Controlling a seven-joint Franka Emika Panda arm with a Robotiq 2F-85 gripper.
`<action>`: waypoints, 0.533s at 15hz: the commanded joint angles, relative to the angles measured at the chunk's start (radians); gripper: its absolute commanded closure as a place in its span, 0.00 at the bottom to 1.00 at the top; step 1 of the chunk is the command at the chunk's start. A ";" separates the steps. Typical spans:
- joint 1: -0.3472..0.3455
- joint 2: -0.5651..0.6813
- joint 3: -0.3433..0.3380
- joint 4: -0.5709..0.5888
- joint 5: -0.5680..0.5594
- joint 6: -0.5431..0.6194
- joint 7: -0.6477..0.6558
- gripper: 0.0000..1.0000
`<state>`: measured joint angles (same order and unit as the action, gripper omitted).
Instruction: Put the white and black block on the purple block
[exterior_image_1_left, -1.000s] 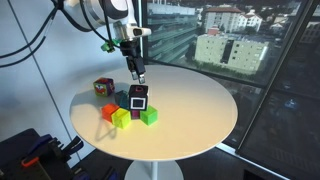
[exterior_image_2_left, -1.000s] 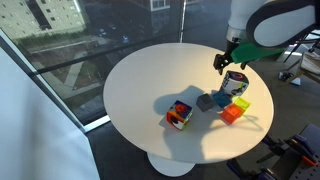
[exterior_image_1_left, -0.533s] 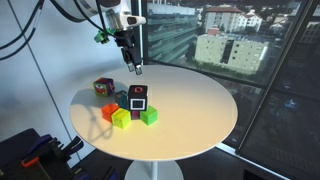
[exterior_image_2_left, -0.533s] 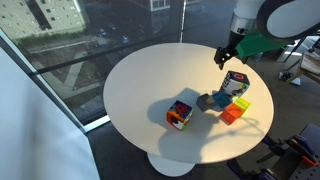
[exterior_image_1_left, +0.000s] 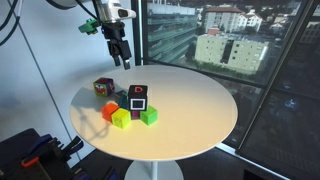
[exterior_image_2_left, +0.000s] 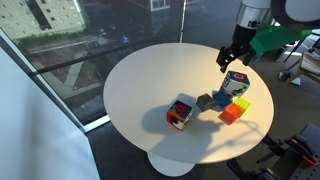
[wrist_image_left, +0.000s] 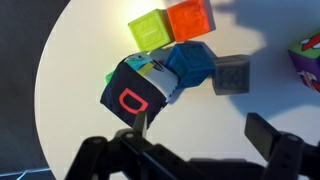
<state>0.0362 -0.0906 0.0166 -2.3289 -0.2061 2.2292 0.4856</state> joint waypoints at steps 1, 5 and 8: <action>-0.002 -0.066 0.013 -0.008 0.078 -0.104 -0.131 0.00; -0.001 -0.107 0.018 0.007 0.122 -0.233 -0.235 0.00; 0.003 -0.140 0.017 0.014 0.155 -0.334 -0.324 0.00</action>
<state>0.0370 -0.1901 0.0329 -2.3273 -0.0911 1.9862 0.2473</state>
